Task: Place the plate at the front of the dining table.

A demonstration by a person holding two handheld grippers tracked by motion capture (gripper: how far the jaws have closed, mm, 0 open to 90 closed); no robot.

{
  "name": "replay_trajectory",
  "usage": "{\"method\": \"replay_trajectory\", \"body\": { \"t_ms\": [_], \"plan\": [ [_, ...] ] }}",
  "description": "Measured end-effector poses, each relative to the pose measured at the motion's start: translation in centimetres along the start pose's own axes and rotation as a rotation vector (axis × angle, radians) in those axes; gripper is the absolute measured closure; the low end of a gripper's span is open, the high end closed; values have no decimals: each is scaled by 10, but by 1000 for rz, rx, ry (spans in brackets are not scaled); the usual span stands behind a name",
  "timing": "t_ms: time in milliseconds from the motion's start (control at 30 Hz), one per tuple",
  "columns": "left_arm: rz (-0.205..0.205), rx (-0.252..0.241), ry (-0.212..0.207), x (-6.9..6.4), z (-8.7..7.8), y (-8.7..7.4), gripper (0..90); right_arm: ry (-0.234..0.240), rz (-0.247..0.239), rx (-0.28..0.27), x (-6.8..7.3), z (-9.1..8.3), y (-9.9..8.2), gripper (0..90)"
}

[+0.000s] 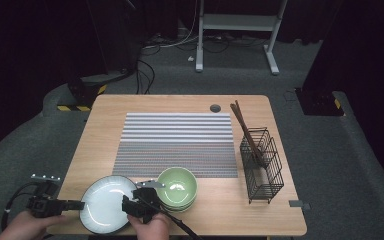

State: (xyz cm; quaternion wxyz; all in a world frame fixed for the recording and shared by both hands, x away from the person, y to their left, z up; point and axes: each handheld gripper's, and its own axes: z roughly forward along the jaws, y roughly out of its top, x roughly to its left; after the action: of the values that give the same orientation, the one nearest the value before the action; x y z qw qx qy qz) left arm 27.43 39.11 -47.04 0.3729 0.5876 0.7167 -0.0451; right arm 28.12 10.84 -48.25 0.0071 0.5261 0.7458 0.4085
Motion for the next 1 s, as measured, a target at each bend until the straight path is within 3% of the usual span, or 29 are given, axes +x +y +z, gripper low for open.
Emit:
{"method": "replay_trajectory", "body": {
  "t_ms": [433, 467, 633, 1000],
  "plan": [
    [-20, 10, -20, 2, -1, 1, 680, 10, 13, -10, 2, -3, 4, 446],
    [-2, 14, -15, 3, -1, 1, 680, 10, 6, -13, 2, -3, 4, 451],
    [-25, 4, -20, 1, -1, 2, 677, 1, 2, -10, 2, 2, 5, 451],
    [-16, 3, -5, -1, 0, 4, 678, 8, 20, -3, 4, 3, 7, 444]
  ]
}}
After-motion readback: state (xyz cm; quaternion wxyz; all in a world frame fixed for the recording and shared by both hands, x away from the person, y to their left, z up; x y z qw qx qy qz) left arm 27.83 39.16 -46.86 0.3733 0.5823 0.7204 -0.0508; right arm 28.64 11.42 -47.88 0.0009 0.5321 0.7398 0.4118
